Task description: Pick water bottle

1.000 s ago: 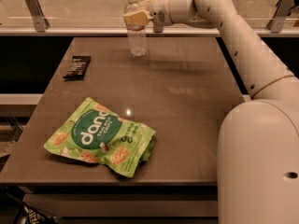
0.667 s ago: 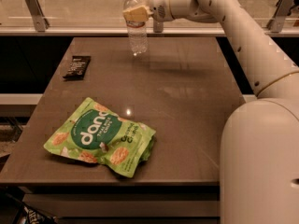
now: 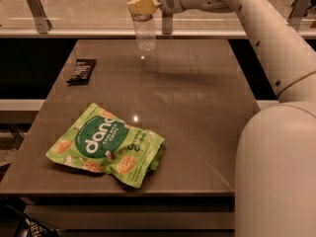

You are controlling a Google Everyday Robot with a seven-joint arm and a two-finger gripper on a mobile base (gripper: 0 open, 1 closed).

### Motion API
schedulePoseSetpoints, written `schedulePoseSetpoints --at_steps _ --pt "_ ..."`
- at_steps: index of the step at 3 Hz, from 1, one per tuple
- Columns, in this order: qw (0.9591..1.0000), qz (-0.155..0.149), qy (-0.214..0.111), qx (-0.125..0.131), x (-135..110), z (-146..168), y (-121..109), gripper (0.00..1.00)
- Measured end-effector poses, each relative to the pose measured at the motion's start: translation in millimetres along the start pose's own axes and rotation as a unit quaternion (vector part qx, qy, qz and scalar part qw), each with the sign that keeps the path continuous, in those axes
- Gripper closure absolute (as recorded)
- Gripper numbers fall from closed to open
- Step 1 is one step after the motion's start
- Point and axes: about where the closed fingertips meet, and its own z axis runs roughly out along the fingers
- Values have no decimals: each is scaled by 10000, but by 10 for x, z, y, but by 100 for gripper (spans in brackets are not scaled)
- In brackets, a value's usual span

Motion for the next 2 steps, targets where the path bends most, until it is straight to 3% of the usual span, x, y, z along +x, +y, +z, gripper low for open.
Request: schedulePoseSetpoints --at_steps 2 --pt "9994 -278 46 222 -251 -177 -9 100"
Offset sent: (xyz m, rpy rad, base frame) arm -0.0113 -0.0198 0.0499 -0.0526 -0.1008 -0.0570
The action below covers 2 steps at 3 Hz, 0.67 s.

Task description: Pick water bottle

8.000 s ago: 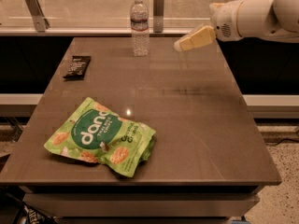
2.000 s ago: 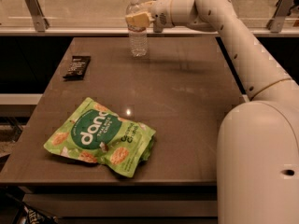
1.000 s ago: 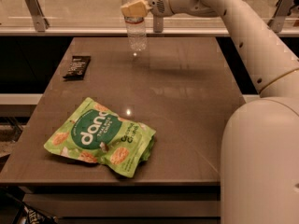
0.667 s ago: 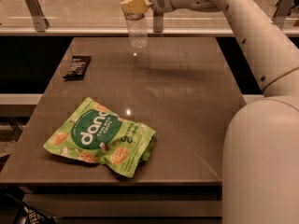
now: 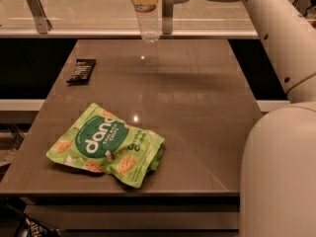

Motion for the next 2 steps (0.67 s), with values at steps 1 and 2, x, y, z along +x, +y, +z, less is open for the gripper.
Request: schedulePoseSetpoints --at_steps 1,2 --pt "9996 -228 44 129 -189 -72 -4 100" --pt "9996 -228 44 128 -189 -71 -3 100"
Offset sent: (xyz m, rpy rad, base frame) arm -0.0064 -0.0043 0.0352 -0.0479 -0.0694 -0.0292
